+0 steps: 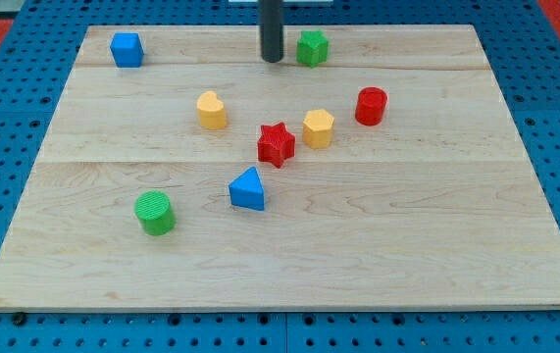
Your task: Push yellow hexagon into red circle
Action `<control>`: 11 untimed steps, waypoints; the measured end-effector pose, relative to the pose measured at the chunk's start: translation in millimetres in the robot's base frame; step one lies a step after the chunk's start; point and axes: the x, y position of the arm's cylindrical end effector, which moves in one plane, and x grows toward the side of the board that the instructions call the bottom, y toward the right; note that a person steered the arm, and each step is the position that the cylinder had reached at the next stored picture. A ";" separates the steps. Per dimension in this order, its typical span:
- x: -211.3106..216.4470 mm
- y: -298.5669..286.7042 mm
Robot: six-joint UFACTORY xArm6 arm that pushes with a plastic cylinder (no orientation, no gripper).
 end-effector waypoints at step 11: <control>154.3 139.9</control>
